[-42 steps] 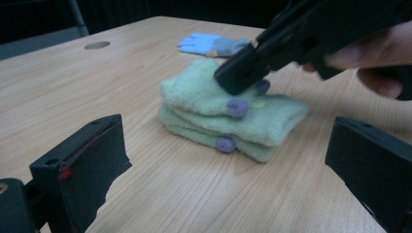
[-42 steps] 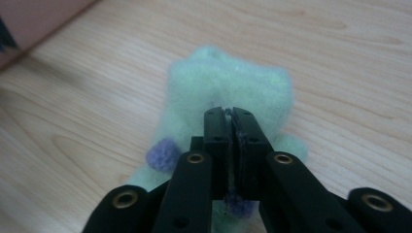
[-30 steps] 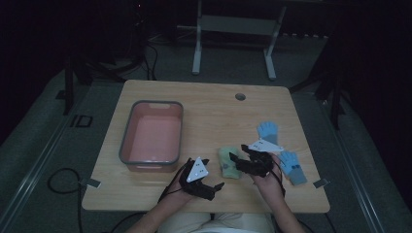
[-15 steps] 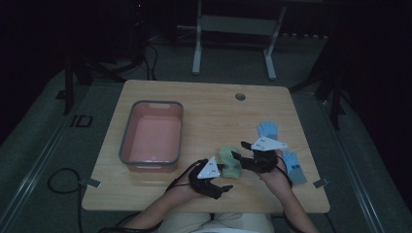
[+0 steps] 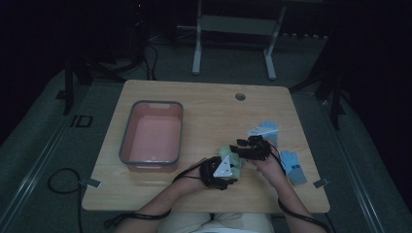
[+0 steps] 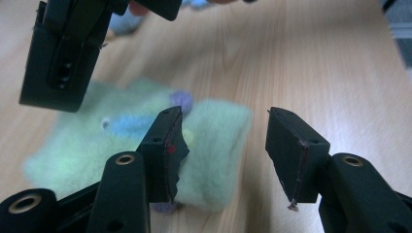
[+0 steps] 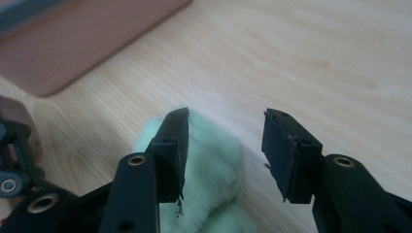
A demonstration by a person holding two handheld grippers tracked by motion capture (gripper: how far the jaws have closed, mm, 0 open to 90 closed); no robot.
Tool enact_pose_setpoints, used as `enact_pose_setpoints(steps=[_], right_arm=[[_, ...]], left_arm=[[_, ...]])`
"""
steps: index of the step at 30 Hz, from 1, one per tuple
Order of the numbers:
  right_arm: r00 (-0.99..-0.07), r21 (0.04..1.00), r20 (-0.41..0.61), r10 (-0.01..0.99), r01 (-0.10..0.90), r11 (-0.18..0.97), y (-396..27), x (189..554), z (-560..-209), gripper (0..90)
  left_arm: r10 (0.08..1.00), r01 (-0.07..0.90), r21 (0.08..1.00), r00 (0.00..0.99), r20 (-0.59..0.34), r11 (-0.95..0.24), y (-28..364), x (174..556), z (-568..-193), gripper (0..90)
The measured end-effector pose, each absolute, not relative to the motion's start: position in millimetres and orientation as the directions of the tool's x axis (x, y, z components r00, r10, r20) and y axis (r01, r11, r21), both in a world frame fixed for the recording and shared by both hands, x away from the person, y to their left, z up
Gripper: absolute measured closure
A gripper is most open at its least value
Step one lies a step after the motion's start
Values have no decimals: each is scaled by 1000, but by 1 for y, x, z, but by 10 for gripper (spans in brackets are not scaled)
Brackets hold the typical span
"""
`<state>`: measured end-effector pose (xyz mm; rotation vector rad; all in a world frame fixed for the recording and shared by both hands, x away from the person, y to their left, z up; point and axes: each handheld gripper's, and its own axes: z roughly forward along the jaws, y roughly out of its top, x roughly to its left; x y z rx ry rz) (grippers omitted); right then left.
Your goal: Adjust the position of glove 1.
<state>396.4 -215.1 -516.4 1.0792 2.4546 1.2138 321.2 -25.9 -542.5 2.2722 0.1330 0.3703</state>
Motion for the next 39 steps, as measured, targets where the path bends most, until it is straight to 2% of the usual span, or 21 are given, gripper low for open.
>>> enact_pose_setpoints(steps=[1,6,8,10,13,15,17,20,25,39], right_arm=[[-714,723,172,679,559,406,-214,401,-525,470],[-705,692,207,678,595,408,-214,405,-536,415],[-701,638,290,652,649,414,-213,408,-544,450],[-701,627,336,629,665,405,-212,408,-546,538],[-711,636,318,627,651,415,-211,406,-543,636],[-718,641,300,628,639,425,-210,405,-542,660],[-726,648,267,634,622,440,-208,402,-538,696],[-727,653,259,636,617,439,-208,401,-535,715],[-739,670,238,630,595,444,-208,399,-525,725],[-781,755,196,593,506,417,-198,396,-469,726]], left_arm=[[209,-28,730,950,231,-683,-26,324,-545,477],[193,-37,714,952,238,-699,-27,328,-550,485],[172,-67,692,947,271,-719,-29,328,-550,509],[169,-89,674,937,307,-734,-31,327,-552,522],[171,-110,652,920,352,-750,-34,326,-552,600],[174,-105,652,921,349,-751,-34,327,-552,625],[185,-87,656,924,334,-749,-34,328,-548,702],[192,-83,656,922,336,-750,-34,327,-544,736],[194,-92,662,918,345,-744,-31,326,-531,749],[185,-134,646,897,402,-751,-13,326,-476,749]])
